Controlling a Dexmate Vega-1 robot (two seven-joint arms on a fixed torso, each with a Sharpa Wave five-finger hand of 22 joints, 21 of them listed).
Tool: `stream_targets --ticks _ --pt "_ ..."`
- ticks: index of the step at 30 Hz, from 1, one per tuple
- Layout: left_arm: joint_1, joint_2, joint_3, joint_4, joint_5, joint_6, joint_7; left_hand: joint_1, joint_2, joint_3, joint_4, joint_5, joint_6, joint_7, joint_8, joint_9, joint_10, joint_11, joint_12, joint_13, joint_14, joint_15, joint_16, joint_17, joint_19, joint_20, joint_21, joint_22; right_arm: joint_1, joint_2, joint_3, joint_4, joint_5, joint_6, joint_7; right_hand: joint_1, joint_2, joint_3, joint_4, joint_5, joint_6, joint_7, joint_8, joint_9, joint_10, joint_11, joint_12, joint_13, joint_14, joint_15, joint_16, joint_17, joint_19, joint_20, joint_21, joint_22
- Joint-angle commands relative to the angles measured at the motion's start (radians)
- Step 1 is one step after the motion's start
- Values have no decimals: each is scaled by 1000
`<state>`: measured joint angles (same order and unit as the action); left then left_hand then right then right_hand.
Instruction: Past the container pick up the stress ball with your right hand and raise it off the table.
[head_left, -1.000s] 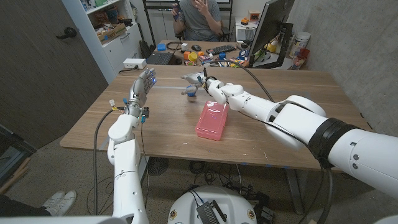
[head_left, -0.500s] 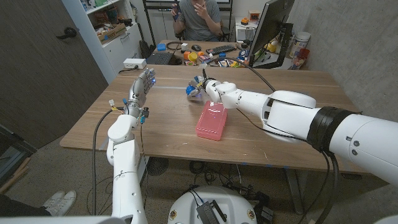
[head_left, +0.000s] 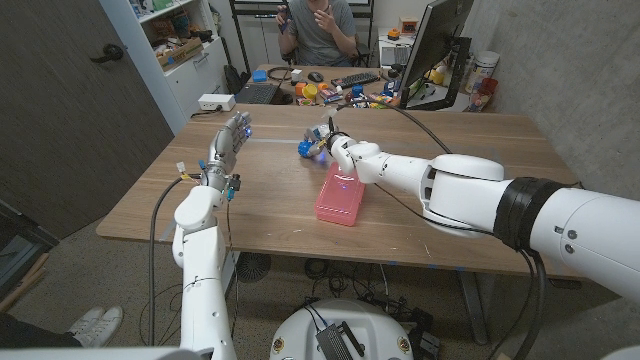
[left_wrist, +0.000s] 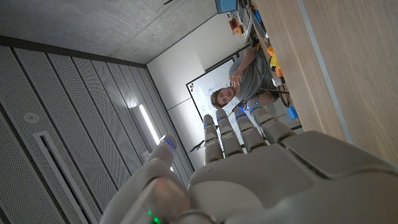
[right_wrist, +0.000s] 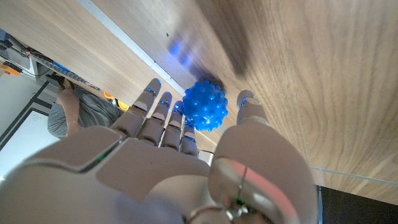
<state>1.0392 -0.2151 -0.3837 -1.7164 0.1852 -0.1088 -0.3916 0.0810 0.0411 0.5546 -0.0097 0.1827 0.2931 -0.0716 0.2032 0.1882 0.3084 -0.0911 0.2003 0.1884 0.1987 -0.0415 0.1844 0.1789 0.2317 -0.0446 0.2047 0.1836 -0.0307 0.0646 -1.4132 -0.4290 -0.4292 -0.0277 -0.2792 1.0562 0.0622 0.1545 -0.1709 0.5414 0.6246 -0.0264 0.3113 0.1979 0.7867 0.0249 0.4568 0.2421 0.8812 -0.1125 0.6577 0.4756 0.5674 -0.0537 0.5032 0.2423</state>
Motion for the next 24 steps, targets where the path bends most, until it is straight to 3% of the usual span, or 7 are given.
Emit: stream_targets --ticks 1,6,12,19,20,22,24 --pt "9 -4 1 -2 -8 -9 2 -1 9 8 -1 0 3 0 0 5 8 1 6 4 -3 -68 4 3 -2 -25 3 2 -54 -24 57 2 -30 76 -185 75 8 -7 4 10 232 -102 40 13 322 -218 170 126 30 -126 29 43 -1 -39 27 15" --pt "10 -5 2 -1 -10 -10 2 -2 9 8 0 -1 -2 -2 -2 5 8 0 6 4 -3 -69 4 3 -2 -24 3 2 -71 -43 104 -11 -35 115 -238 119 8 -11 12 3 370 -115 104 37 344 -214 176 154 34 -126 37 76 -17 -38 54 29" --pt "12 -6 2 -1 -13 -11 -1 -3 9 8 0 -1 -5 -4 -4 5 8 -1 6 4 -4 -67 4 4 -2 -25 3 2 -62 -20 145 55 -27 153 -275 121 15 -11 17 0 389 -123 114 40 350 -214 178 162 39 -126 39 84 -20 -41 61 32" --pt "9 -3 -1 4 -20 -18 -7 -4 8 8 0 -1 -7 -5 -4 5 9 -1 6 4 -5 -68 4 4 -2 -25 3 2 -62 -72 247 48 -94 295 -496 124 17 -13 20 -3 391 -120 119 45 350 -213 178 169 41 -126 40 90 -22 -41 67 35" --pt "9 -3 -1 4 -20 -18 -7 -5 8 8 0 -1 -7 -6 -4 5 8 0 6 4 -5 -68 4 4 -2 -25 3 2 -64 -69 262 50 -109 297 -495 124 17 -13 19 -4 392 -119 120 46 351 -214 179 170 41 -126 40 90 -22 -41 68 35" --pt "6 -2 2 5 -23 -23 -11 -5 8 8 0 -1 -8 -4 -5 5 8 -1 6 4 -5 -68 4 4 -2 -25 3 2 -81 -132 311 -52 -171 322 -565 126 16 -13 19 -4 393 -119 121 47 350 -214 178 172 40 -125 40 91 -22 -42 69 36" --pt "5 -2 5 5 -25 -24 -16 -5 8 8 0 -1 -8 -5 -5 5 9 1 6 4 -4 -69 4 4 -3 -25 3 2 -135 -218 383 -253 -222 265 -510 127 17 -13 19 -5 392 -115 123 49 352 -214 179 174 40 -126 40 93 -22 -42 71 37"
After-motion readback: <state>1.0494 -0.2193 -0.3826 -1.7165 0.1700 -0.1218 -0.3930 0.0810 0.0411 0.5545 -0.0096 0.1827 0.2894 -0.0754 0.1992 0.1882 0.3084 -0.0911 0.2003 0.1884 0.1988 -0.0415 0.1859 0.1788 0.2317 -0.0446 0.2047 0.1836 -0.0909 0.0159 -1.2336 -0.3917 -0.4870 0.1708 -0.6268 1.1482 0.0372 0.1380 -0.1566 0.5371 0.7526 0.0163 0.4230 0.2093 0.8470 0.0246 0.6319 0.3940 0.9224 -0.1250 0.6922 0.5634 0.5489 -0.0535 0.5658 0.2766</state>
